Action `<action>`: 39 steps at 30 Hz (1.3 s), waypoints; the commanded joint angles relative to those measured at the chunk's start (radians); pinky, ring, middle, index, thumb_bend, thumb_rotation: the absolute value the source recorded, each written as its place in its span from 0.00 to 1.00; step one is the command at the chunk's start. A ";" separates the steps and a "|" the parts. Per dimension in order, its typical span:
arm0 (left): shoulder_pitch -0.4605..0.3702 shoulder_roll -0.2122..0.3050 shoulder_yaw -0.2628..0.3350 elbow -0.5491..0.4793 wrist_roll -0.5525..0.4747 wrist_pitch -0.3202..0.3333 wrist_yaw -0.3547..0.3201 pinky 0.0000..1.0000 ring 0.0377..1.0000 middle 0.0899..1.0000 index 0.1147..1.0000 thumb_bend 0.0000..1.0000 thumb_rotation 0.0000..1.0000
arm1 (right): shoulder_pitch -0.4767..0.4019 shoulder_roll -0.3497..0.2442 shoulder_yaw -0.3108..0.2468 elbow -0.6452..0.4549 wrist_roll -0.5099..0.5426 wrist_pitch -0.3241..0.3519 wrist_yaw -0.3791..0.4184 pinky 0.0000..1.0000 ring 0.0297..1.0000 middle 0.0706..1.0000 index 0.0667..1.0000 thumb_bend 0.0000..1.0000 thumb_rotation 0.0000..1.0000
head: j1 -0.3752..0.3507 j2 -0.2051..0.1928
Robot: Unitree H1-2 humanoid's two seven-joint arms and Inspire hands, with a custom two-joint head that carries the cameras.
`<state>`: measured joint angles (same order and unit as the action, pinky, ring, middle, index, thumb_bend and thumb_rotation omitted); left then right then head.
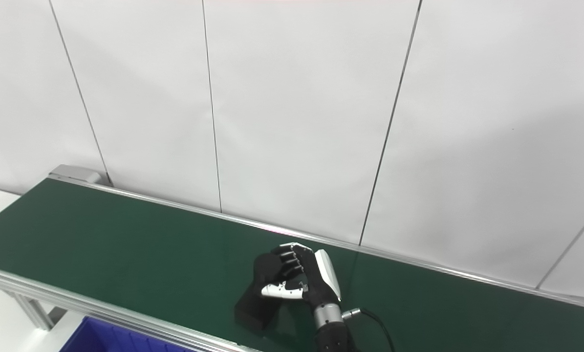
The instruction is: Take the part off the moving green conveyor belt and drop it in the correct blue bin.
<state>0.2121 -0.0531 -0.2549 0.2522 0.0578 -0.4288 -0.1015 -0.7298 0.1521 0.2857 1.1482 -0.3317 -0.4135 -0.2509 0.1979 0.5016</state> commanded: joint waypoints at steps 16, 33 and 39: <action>-0.005 0.005 -0.002 -0.033 -0.028 -0.039 -0.013 0.63 0.60 0.54 0.18 0.76 0.51 | -0.034 0.010 0.004 -0.053 0.021 -0.056 -0.028 0.36 0.43 0.48 0.48 0.50 0.00 | -0.019 0.002; -0.020 0.014 0.018 -0.011 -0.035 -0.040 -0.019 0.68 0.64 0.56 0.23 0.72 0.49 | 0.050 -0.051 -0.022 -0.366 0.013 -0.027 -0.007 0.34 0.42 0.48 0.49 0.50 0.00 | -0.068 -0.005; -0.026 0.017 0.029 -0.007 -0.037 -0.039 -0.022 0.65 0.64 0.56 0.30 0.73 0.49 | 0.106 -0.086 -0.051 -0.587 0.004 0.054 0.034 0.35 0.42 0.48 0.49 0.50 0.00 | -0.083 -0.010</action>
<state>0.2020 -0.0379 -0.2277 0.2586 0.0190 -0.4288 -0.1204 -0.6001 0.0644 0.2444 0.6326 -0.3234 -0.3762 -0.2241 0.1135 0.4909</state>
